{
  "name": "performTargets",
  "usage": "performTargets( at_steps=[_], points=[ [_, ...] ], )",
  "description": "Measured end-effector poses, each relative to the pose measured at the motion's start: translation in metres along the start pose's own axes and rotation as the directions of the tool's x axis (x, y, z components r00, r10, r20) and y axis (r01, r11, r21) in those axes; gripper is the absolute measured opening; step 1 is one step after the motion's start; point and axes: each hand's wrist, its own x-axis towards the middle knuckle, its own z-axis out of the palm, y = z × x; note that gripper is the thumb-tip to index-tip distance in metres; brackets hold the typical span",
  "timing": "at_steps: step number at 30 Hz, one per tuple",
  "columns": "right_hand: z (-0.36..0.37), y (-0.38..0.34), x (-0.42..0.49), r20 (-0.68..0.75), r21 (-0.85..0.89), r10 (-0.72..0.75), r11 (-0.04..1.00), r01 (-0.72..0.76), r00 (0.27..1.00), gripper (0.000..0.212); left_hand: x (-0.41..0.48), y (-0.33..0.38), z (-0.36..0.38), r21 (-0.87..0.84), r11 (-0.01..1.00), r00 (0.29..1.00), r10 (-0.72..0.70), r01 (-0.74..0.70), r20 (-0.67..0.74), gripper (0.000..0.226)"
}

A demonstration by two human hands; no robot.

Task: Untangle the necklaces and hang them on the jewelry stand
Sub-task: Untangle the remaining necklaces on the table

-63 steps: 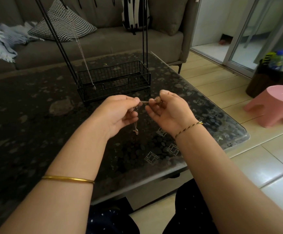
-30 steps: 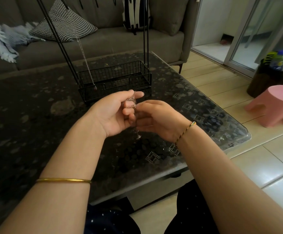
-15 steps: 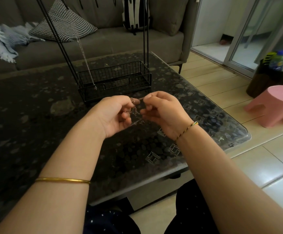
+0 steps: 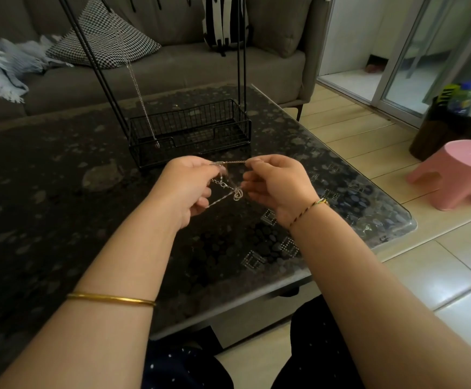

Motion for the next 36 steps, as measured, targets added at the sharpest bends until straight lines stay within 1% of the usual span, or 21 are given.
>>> performTargets(
  at_steps=[4, 8, 10, 13, 15, 17, 20, 22, 24, 26, 28, 30, 32, 34, 36],
  points=[
    [0.001, 0.000, 0.000, 0.019, 0.195, 0.100, 0.976, -0.102, 0.995, 0.011, -0.002, 0.000, 0.004, 0.043, 0.998, 0.998, -0.057, 0.056, 0.027, 0.019],
    [0.002, 0.001, 0.000, -0.002, 0.318, 0.126, 0.941, -0.119, 0.992, 0.007, -0.001, -0.001, 0.008, 0.160, 0.986, 0.999, -0.037, 0.034, 0.015, 0.028],
    [0.004, 0.001, -0.001, -0.015, 0.306, 0.106, 0.947, -0.097, 0.994, 0.008, -0.001, -0.001, 0.010, 0.196, 0.980, 1.000, -0.026, 0.023, 0.010, 0.030],
    [0.000, 0.000, -0.001, -0.095, 0.179, 0.028, 0.984, -0.011, 0.995, 0.017, -0.002, 0.001, 0.011, 0.209, 0.977, 0.999, -0.040, 0.041, -0.010, 0.038],
    [-0.007, -0.003, 0.001, -0.148, 0.134, 0.010, 0.991, 0.010, 0.989, 0.023, -0.002, 0.001, 0.005, 0.197, 0.978, 0.998, -0.061, 0.065, -0.028, 0.043],
    [-0.015, -0.006, 0.002, -0.148, 0.153, 0.044, 0.988, -0.021, 0.988, 0.026, -0.001, 0.000, -0.004, 0.164, 0.982, 0.996, -0.083, 0.088, -0.039, 0.043],
    [-0.016, -0.006, 0.001, -0.090, 0.179, 0.123, 0.978, -0.106, 0.988, 0.031, 0.002, -0.002, -0.011, 0.114, 0.988, 0.993, -0.101, 0.107, -0.057, 0.040],
    [-0.014, -0.005, 0.001, -0.048, 0.275, 0.189, 0.947, -0.169, 0.981, 0.033, 0.003, -0.003, -0.010, 0.109, 0.987, 0.991, -0.113, 0.120, -0.074, 0.038],
    [-0.013, -0.006, 0.002, -0.024, 0.422, 0.239, 0.883, -0.207, 0.971, 0.032, 0.005, -0.004, -0.009, 0.100, 0.985, 0.987, -0.135, 0.144, -0.091, 0.036],
    [-0.011, -0.005, 0.003, -0.022, 0.546, 0.264, 0.811, -0.210, 0.964, 0.030, 0.006, -0.004, -0.009, 0.041, 0.982, 0.980, -0.178, 0.182, -0.092, 0.033],
    [-0.011, -0.004, 0.004, -0.033, 0.592, 0.282, 0.778, -0.209, 0.959, 0.028, 0.007, -0.005, -0.011, -0.059, 0.971, 0.969, -0.236, 0.232, -0.072, 0.030],
    [-0.011, -0.003, 0.004, -0.035, 0.554, 0.295, 0.801, -0.227, 0.955, 0.025, 0.008, -0.005, -0.016, -0.174, 0.946, 0.958, -0.285, 0.273, -0.046, 0.028],
    [-0.012, -0.003, 0.003, -0.043, 0.432, 0.299, 0.866, -0.252, 0.953, 0.021, 0.008, -0.005, -0.020, -0.287, 0.911, 0.948, -0.317, 0.295, -0.032, 0.026],
    [-0.011, -0.005, 0.001, -0.076, 0.217, 0.273, 0.943, -0.252, 0.959, 0.019, 0.007, -0.003, -0.021, -0.363, 0.883, 0.944, -0.330, 0.298, -0.029, 0.026],
    [-0.006, -0.006, 0.000, -0.095, -0.049, 0.234, 0.970, -0.240, 0.967, 0.023, 0.005, -0.002, -0.020, -0.383, 0.877, 0.944, -0.328, 0.290, -0.036, 0.030]
  ],
)
